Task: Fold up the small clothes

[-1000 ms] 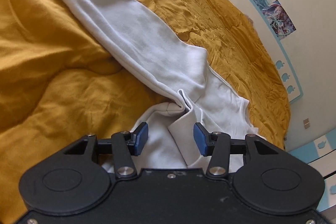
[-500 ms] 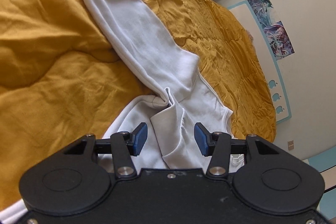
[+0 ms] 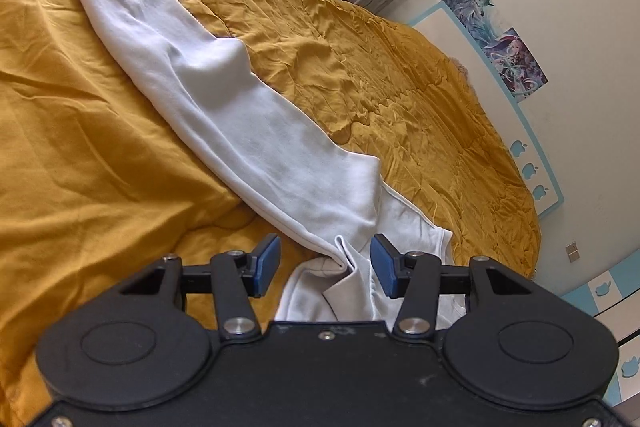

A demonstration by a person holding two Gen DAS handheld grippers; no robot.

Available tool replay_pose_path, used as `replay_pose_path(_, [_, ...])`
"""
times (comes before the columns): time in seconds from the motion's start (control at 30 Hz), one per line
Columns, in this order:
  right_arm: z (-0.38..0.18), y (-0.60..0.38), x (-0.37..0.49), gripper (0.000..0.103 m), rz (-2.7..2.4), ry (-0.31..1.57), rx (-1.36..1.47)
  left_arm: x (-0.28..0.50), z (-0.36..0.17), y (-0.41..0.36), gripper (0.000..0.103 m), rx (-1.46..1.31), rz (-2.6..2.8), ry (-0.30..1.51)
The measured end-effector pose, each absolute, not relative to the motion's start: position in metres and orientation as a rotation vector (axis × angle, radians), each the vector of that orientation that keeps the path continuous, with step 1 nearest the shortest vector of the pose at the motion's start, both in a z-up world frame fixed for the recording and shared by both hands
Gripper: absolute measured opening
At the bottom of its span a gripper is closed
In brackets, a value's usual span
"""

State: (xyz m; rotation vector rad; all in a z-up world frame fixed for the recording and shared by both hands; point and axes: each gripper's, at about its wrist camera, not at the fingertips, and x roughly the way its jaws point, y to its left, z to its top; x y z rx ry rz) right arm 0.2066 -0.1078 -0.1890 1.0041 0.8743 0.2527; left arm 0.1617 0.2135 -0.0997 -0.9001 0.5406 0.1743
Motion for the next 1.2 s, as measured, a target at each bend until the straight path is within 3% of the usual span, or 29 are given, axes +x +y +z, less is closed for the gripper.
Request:
replay_pose_path(0.3, [-0.197, -0.059, 0.236, 0.066, 0.286, 0.793, 0.987, 0.147, -0.11, 0.247, 0.052, -0.975, 0.206, 0.546])
replay_pose_path(0.53, [-0.189, -0.05, 0.216, 0.065, 0.494, 0.715, 1.195, 0.139, -0.109, 0.264, 0.052, -0.973, 0.218, 0.541])
replay_pose_path(0.67, [-0.185, -0.047, 0.207, 0.065, 0.546, 0.801, 1.244, 0.132, -0.103, 0.287, 0.052, -0.923, 0.286, 0.518])
replay_pose_path(0.9, [-0.156, -0.02, 0.224, 0.065, 0.525, 0.744, 0.981, 0.118, -0.106, 0.363, 0.052, -0.976, 0.46, 0.411])
replay_pose_path(1.2, [-0.163, -0.002, 0.239, 0.066, 0.539, 0.785, 0.962, 0.139, -0.13, 0.443, 0.052, -1.117, 0.596, 0.288])
